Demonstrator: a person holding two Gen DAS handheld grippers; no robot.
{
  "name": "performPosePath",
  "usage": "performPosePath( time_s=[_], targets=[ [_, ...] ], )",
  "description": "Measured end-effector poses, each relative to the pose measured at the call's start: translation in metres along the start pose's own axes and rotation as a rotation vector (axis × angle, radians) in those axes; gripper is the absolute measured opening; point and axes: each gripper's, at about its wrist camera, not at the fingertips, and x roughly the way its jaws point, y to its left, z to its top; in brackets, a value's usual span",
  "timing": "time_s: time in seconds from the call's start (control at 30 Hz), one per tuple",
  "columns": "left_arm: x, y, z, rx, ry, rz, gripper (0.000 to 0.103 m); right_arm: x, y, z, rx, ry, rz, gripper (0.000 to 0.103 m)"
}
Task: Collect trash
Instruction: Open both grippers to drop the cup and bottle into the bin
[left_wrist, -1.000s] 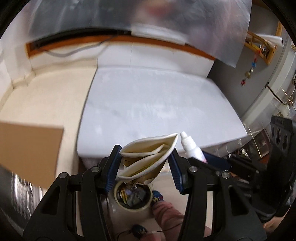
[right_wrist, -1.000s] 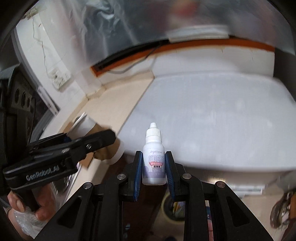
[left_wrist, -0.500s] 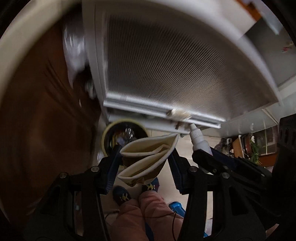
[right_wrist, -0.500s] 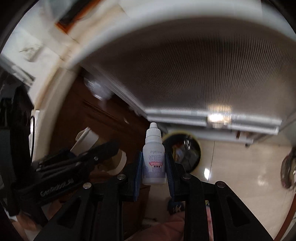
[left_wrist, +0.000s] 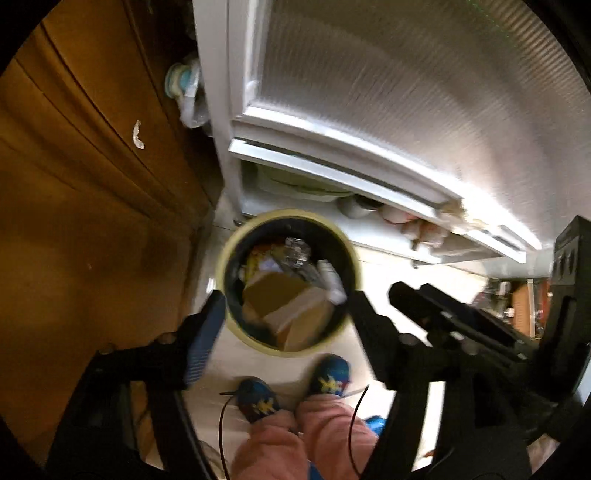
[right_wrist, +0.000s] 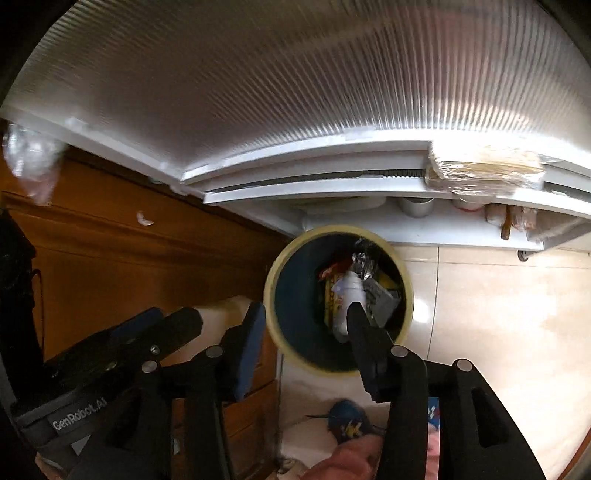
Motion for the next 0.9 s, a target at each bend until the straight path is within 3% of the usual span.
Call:
performPosePath(
  time_s=[0.03, 0.23, 0.4, 0.5, 0.73, 0.9],
  targets=[
    [0.003, 0.001, 0.002, 0.002, -0.002, 0.007, 0.083, 0.005, -0.001, 0.003, 0.007, 0.005, -0.002, 0.048],
    [0.002, 0.001, -0.001, -0.003, -0.01, 0.049, 0.083, 0.016, -0.02, 0.017, 0.017, -0.008, 0.001, 0.051],
    [-0.022, -0.008, -0.003, 0.009, -0.022, 0.058, 0.083, -0.002, -0.024, 0.014, 0.009, -0.003, -0.002, 0.052],
    [-0.042, -0.013, -0.003, 0.009, -0.024, 0.056, 0.083, -0.018, -0.023, 0.014, 0.002, -0.01, -0.002, 0.062],
    [-0.098, -0.03, -0.001, 0.002, -0.03, 0.049, 0.083, -0.075, -0.008, 0.019, -0.019, -0.029, -0.014, 0.069],
    [-0.148, -0.048, -0.003, 0.022, -0.028, 0.051, 0.083, -0.129, 0.001, 0.019, -0.046, -0.048, -0.052, 0.088]
  ],
)
